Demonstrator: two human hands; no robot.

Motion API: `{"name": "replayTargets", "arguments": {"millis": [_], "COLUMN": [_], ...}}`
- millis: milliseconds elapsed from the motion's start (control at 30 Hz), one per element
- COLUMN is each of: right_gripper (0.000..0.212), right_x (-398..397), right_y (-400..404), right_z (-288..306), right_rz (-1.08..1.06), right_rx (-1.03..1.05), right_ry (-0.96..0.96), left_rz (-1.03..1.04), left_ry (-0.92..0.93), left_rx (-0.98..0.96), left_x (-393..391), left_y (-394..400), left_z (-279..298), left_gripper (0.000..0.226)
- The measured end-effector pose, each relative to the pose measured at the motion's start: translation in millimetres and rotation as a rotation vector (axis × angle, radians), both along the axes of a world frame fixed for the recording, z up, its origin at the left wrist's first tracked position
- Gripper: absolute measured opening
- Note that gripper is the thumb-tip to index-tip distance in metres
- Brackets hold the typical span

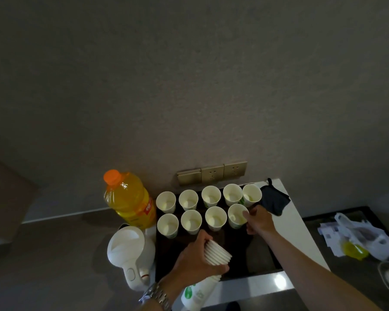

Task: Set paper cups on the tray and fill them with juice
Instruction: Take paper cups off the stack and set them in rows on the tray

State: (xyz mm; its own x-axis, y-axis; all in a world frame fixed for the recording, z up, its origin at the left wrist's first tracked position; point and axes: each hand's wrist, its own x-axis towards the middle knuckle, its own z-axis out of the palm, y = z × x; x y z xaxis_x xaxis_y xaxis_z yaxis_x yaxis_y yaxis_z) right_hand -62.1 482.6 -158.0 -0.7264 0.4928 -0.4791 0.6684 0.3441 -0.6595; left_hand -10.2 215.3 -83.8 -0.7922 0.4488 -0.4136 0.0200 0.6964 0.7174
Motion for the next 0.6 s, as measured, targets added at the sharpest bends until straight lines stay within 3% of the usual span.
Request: {"name": "replayTargets", "arguments": {"millis": [100,200,267,400,533,600], "right_gripper": [0.038,0.038,0.039,0.041,0.028,0.032], "right_x": [6.6,12.7,15.5,21.2,33.6,36.7], "right_y": [-6.6,-11.9,-13.2,-26.4,-50.6,-52.8], "right_z": [17.3,31.4,32.3,34.5,45.7,44.5], "right_rz": [-0.002,0.056,0.155,0.433,0.646,0.663], "right_rx": [0.066,0.317,0.357,0.132,-0.157,-0.217], "right_ry": [0.026,0.109,0.215,0.373,0.265,0.195], "left_rz": [-0.001,0.016,0.031,0.021,0.013,0.007], "left_ry": [0.004,-0.003,-0.008,0.018,0.082,0.101], "left_rx": [0.003,0.03,0.05,0.064,0.077,0.078], "left_x": [0.0,-0.2,-0.7,-3.8,-7.5,-8.3], "left_y": [-0.2,-0.2,-0.4,0.1,2.3,3.9], "left_z": [0.1,-2.9,-6.5,-8.5,-8.1,-6.8], "left_gripper": [0.077,0.078,0.078,0.078,0.081,0.083]}}
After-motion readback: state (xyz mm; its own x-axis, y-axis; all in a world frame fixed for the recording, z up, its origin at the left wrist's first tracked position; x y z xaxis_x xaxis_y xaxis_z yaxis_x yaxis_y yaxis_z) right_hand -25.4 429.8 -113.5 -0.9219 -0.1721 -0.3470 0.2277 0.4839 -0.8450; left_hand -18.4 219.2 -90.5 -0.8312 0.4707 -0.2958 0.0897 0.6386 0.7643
